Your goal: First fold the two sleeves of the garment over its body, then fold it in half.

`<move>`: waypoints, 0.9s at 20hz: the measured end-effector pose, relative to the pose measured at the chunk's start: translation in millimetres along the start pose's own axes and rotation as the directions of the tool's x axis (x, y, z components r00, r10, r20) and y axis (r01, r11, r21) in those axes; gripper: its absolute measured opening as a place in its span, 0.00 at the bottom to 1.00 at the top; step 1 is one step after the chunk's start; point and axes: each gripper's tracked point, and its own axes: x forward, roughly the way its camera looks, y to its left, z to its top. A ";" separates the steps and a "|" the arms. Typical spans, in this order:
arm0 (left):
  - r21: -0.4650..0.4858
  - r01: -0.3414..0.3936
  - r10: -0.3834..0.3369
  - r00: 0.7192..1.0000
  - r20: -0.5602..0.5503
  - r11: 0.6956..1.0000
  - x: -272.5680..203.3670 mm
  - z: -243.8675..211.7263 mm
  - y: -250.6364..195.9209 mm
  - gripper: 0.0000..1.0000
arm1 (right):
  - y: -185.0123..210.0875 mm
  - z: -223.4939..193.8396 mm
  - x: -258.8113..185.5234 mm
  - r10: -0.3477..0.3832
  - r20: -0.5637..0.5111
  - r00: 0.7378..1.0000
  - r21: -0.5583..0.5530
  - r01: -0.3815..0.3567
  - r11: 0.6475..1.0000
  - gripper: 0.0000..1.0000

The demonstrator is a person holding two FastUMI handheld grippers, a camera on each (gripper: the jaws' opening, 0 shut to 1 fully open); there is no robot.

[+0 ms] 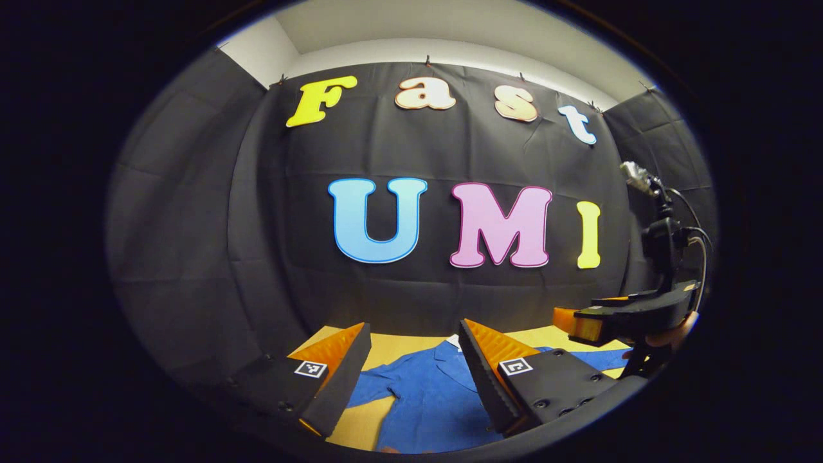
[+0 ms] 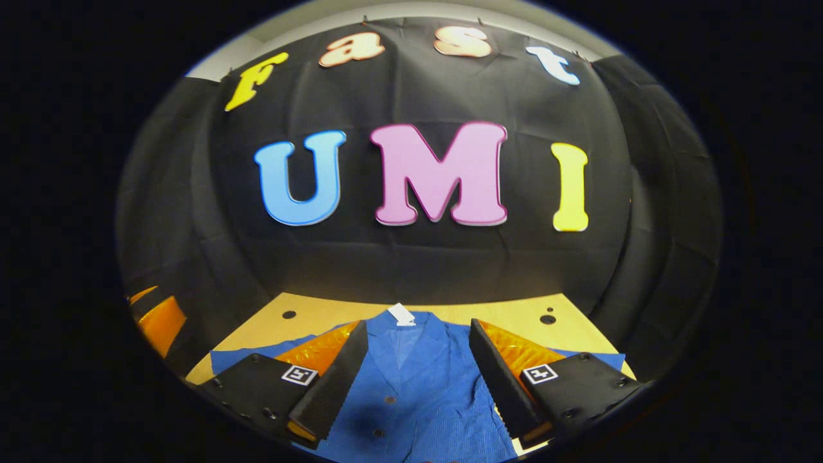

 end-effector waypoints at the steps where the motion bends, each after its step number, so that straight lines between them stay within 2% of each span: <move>1: 0.006 -0.004 0.004 1.000 -0.010 1.000 4.7 -1.4 -5.3 0.80 | -32.3 -11.8 17.4 -0.059 -0.041 0.997 0.031 0.060 0.998 0.99; 3: 0.013 -0.009 0.010 1.000 -0.023 1.000 8.8 -4.1 -15.4 0.80 | -92.2 -32.3 41.4 -0.164 -0.116 0.980 0.070 0.173 0.982 1.00; 5: 0.015 -0.021 0.022 0.999 -0.042 1.000 13.2 -8.5 -26.4 0.80 | -157.9 -64.8 61.8 -0.251 -0.205 0.946 0.091 0.273 0.958 1.00; 6: 0.013 -0.022 0.023 0.999 -0.050 1.000 15.1 -10.2 -34.9 0.80 | -203.8 -93.9 68.3 -0.301 -0.285 0.910 0.082 0.337 0.938 1.00; 7: 0.013 -0.023 0.024 0.998 -0.064 1.000 18.4 -12.7 -46.7 0.80 | -237.5 -115.9 69.8 -0.331 -0.338 0.881 0.073 0.375 0.924 0.89; 8: 0.017 -0.023 0.024 0.997 -0.074 1.000 20.1 -16.8 -57.0 0.80 | -267.2 -134.9 68.5 -0.360 -0.394 0.846 0.073 0.419 0.905 1.00; 12: 0.031 -0.020 0.023 0.995 -0.098 0.999 28.8 -21.4 -99.1 0.80 | -373.3 -176.7 75.2 -0.444 -0.474 0.761 0.070 0.535 0.842 1.00; 16: 0.053 0.036 -0.029 0.990 -0.135 0.998 26.5 -34.7 -153.8 0.80 | -457.7 -221.3 61.7 -0.533 -0.545 0.648 0.001 0.636 0.772 1.00; 17: 0.068 0.056 -0.046 0.989 -0.142 0.996 26.0 -35.3 -164.8 0.80 | -472.4 -230.8 59.2 -0.542 -0.564 0.623 0.002 0.658 0.753 1.00; 18: 0.080 0.073 -0.061 0.988 -0.145 0.994 25.1 -35.2 -174.0 0.80 | -479.1 -240.9 57.1 -0.531 -0.590 0.608 0.025 0.672 0.740 1.00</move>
